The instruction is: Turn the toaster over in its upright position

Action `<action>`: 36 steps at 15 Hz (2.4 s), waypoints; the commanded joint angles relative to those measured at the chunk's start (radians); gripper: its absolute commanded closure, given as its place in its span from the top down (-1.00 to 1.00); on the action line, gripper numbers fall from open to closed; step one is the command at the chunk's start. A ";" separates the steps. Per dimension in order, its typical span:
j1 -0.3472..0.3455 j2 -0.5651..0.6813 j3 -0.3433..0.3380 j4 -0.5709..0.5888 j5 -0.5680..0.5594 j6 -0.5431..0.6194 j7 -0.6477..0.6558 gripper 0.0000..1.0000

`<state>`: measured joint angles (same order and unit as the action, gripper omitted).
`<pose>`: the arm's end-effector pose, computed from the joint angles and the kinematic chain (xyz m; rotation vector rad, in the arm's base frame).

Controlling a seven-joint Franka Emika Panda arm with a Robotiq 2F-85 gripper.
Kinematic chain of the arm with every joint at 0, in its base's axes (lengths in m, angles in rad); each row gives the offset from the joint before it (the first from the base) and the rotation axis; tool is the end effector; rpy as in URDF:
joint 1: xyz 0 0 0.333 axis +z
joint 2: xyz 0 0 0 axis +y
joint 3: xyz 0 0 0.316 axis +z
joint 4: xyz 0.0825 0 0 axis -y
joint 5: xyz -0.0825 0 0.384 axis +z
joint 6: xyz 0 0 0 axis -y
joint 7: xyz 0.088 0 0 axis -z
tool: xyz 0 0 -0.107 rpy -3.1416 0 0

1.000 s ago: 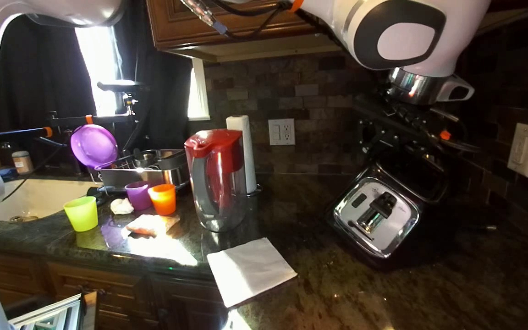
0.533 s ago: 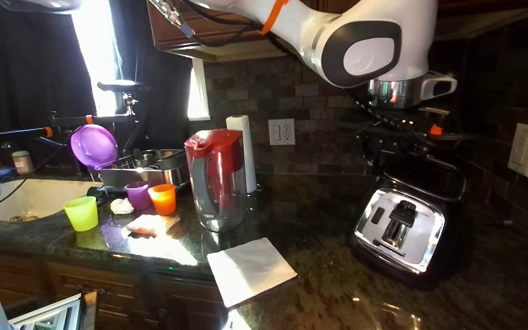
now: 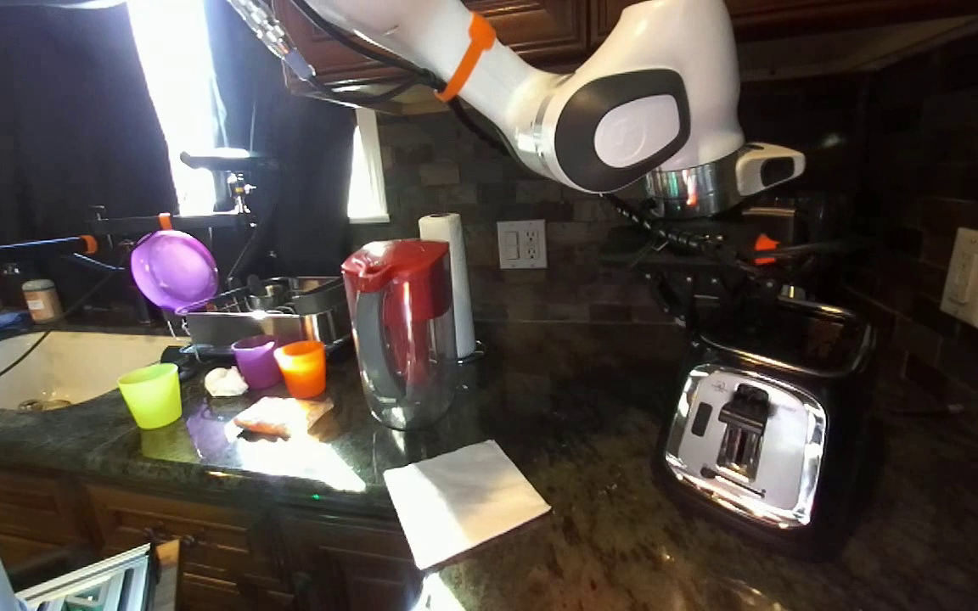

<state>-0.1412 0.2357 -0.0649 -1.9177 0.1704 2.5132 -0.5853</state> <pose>0.6266 -0.1301 0.4097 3.0231 0.4014 0.5774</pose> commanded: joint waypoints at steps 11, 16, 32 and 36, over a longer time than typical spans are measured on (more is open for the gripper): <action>-0.004 -0.072 -0.017 -0.114 -0.182 0.076 0.168 0.32; -0.005 -0.105 -0.022 -0.132 -0.217 0.097 0.165 0.81; 0.002 -0.296 -0.035 -0.227 -0.197 0.055 0.126 1.00; 0.003 -0.351 -0.048 -0.248 -0.222 0.044 0.171 1.00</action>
<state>-0.1456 -0.0453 -0.0973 -2.1132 -0.0242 2.5859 -0.4477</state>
